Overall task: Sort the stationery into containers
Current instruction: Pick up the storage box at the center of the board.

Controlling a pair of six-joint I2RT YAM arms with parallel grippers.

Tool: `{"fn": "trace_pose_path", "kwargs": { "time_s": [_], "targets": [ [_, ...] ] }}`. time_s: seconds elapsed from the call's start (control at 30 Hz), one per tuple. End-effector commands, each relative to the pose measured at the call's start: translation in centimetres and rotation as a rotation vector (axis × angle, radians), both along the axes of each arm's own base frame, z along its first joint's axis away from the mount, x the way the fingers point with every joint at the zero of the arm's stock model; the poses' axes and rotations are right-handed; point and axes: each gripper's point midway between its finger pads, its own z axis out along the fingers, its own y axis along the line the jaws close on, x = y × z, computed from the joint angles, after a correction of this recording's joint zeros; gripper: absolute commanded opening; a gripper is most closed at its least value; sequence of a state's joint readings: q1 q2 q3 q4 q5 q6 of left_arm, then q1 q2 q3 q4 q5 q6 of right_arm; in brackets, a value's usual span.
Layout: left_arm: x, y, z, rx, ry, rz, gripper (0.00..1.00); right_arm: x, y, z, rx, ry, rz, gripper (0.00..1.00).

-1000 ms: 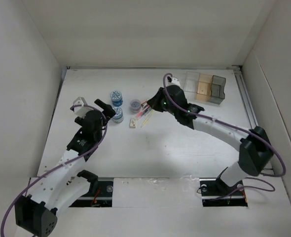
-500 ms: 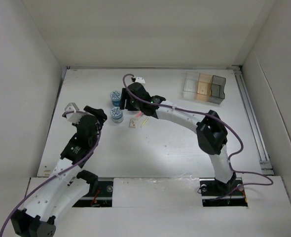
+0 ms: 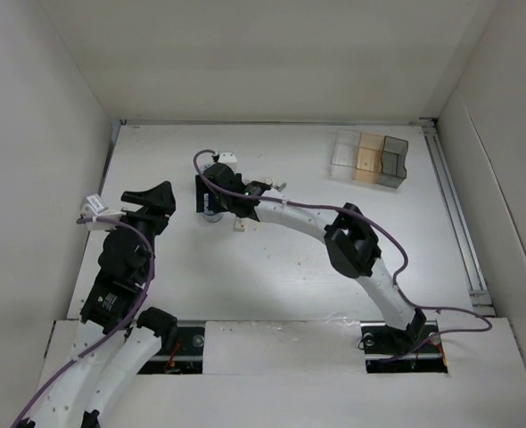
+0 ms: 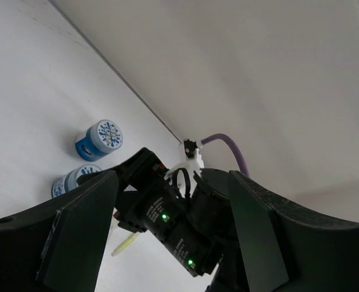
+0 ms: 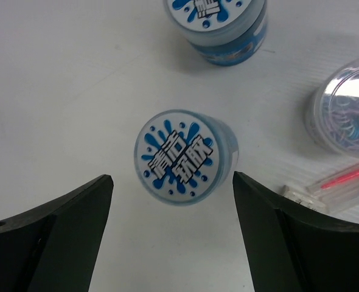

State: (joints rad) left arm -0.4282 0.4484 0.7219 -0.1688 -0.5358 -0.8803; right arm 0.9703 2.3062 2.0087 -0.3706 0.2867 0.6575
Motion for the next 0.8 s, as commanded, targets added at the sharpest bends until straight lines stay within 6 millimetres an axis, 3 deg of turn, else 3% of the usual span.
{"fn": "trace_pose_path", "kwargs": {
  "time_s": [0.0, 0.23, 0.5, 0.63, 0.77],
  "targets": [
    [-0.2, -0.2, 1.6, -0.001, -0.042, -0.023, 0.70, 1.5, -0.4, 1.2, -0.049, -0.065, -0.060, 0.86],
    [0.0, -0.5, 1.3, -0.001, -0.043, -0.034, 0.70, 1.7, 0.5, 0.5, -0.073, -0.093, -0.075, 0.87],
    [0.1, -0.9, 0.7, 0.002, -0.035, -0.053, 0.70, 1.9, 1.5, 0.8, -0.043, -0.120, -0.078, 0.79],
    [0.0, -0.8, 0.9, -0.001, -0.043, -0.052, 0.70, 1.8, 1.7, -0.9, -0.063, -0.109, -0.064, 0.84],
    [0.0, -0.7, 0.9, -0.001, -0.043, -0.043, 0.70, 1.8, 1.9, -1.2, -0.061, -0.103, -0.056, 0.85]
  ]
}}
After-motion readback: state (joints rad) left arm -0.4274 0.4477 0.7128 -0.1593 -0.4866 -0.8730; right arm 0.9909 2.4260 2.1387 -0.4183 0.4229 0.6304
